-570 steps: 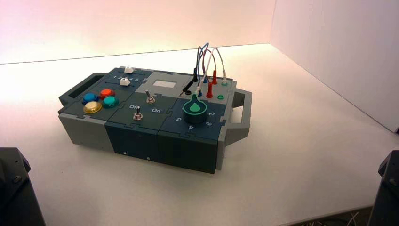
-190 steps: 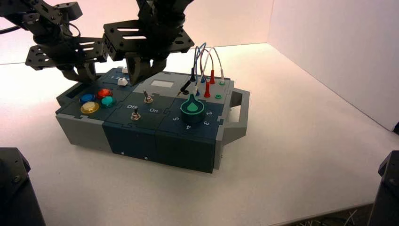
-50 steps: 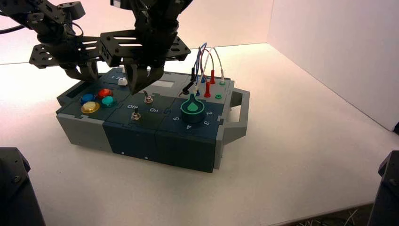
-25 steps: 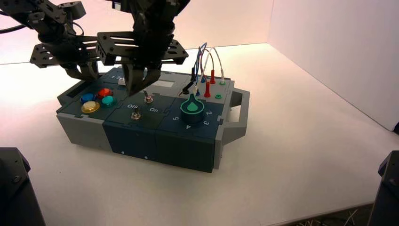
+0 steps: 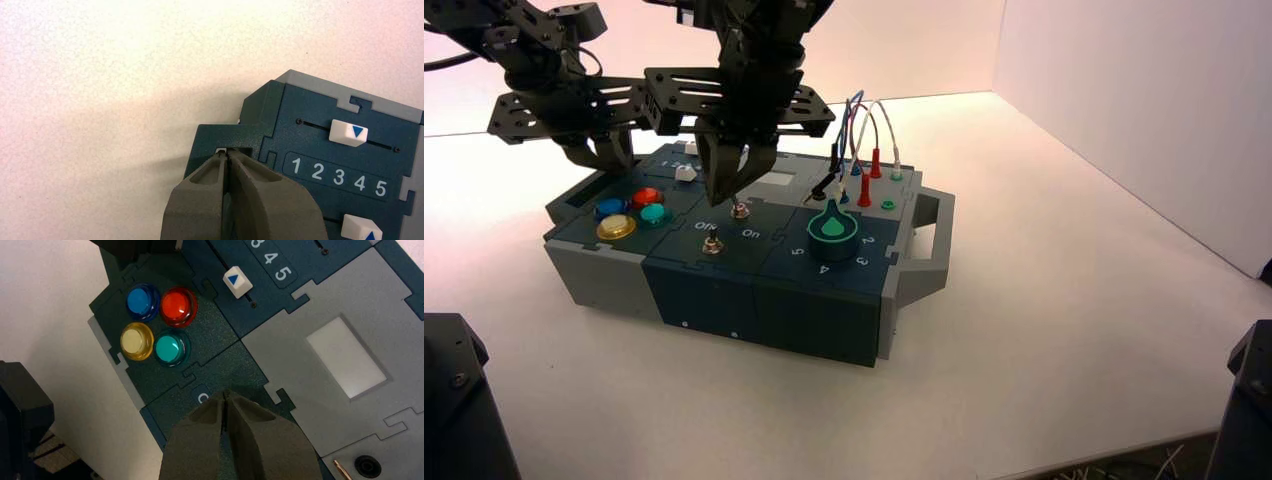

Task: Flip the top switch on with the right gripper.

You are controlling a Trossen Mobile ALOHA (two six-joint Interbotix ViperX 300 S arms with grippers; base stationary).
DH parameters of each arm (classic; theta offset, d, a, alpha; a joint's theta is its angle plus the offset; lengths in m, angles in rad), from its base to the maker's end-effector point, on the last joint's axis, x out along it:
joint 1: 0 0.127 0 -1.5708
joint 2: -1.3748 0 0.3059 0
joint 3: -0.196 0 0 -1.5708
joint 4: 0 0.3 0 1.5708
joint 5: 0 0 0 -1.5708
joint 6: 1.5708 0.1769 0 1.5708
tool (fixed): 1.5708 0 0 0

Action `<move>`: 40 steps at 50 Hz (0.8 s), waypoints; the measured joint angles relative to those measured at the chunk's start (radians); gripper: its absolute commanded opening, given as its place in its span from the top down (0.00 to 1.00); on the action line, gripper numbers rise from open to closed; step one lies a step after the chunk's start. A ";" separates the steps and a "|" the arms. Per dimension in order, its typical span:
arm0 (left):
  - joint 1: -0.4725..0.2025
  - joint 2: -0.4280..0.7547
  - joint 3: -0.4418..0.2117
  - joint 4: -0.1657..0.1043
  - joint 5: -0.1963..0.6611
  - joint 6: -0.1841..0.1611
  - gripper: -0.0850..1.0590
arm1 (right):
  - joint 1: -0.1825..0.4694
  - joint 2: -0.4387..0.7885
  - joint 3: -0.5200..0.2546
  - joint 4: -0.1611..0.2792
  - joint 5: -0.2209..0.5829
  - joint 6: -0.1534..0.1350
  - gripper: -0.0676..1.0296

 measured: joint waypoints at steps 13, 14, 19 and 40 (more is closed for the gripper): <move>-0.002 0.006 -0.002 0.000 0.000 0.002 0.95 | 0.000 -0.002 -0.023 -0.012 0.018 0.002 0.96; 0.000 0.005 -0.003 0.000 -0.002 0.002 0.95 | -0.002 -0.002 -0.023 -0.014 0.018 0.002 0.96; -0.002 0.005 -0.003 0.000 0.000 0.000 0.95 | -0.009 -0.002 -0.023 -0.015 0.020 0.002 0.96; -0.005 0.008 -0.006 0.000 0.000 0.000 0.95 | -0.029 -0.040 0.031 -0.083 0.017 0.083 0.96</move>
